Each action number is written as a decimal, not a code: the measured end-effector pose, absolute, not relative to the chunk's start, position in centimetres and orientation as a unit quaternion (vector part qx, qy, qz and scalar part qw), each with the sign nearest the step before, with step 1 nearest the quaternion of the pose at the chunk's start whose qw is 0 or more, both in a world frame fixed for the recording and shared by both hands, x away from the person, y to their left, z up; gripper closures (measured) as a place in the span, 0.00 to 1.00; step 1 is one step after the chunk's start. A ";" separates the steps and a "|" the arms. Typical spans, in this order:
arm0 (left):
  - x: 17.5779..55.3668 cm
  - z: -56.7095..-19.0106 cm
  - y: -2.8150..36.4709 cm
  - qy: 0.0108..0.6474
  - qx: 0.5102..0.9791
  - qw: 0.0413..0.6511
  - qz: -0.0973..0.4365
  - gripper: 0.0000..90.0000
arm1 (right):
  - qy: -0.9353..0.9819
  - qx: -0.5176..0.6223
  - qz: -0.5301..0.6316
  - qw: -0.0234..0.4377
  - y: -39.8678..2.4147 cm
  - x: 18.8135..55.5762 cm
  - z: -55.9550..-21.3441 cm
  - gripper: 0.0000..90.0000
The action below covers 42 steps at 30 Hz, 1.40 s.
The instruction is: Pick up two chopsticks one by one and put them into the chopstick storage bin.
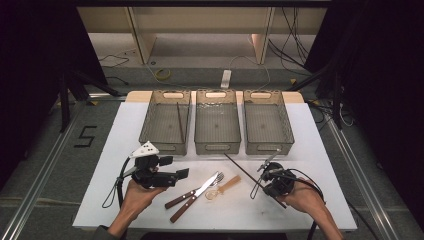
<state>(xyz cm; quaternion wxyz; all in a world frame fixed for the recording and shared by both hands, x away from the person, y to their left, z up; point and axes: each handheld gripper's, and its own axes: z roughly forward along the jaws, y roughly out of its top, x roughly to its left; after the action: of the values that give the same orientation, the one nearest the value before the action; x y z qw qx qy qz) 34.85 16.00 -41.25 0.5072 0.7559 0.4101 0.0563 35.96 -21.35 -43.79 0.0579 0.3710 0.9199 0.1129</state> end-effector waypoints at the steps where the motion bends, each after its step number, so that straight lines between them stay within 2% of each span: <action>1: 34.8 -41.2 16.0 0.411 0.754 0.509 0.053 0.19 | 0.918 0.371 0.122 0.060 -21.5 35.9 -43.5 0.94; 13: 34.9 -41.1 13.8 0.405 0.759 0.509 0.036 0.19 | 0.896 0.349 0.266 0.063 -19.9 34.7 -40.9 0.94; 23: 35.0 -41.1 11.7 0.395 0.767 0.504 0.029 0.20 | 0.889 0.333 0.304 0.080 -17.8 34.2 -40.4 0.94; 27: 35.1 -41.0 11.1 0.397 0.763 0.510 0.018 0.20 | 0.884 0.330 0.319 0.086 -17.3 34.1 -40.4 0.94; 30: 35.5 -41.0 10.8 0.408 0.748 0.523 -0.011 0.21 | 0.880 0.327 0.332 0.087 -16.9 34.1 -40.2 0.94; 42: 36.5 -40.9 9.6 0.425 0.736 0.527 -0.025 0.26 | 0.878 0.308 0.355 0.088 -15.5 33.8 -40.2 0.94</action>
<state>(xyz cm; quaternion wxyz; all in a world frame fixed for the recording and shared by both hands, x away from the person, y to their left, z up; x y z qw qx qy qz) 36.49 9.64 -40.86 0.5268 0.7358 0.4249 -0.0254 33.83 -15.52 -40.20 0.0880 0.3079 0.8783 0.3550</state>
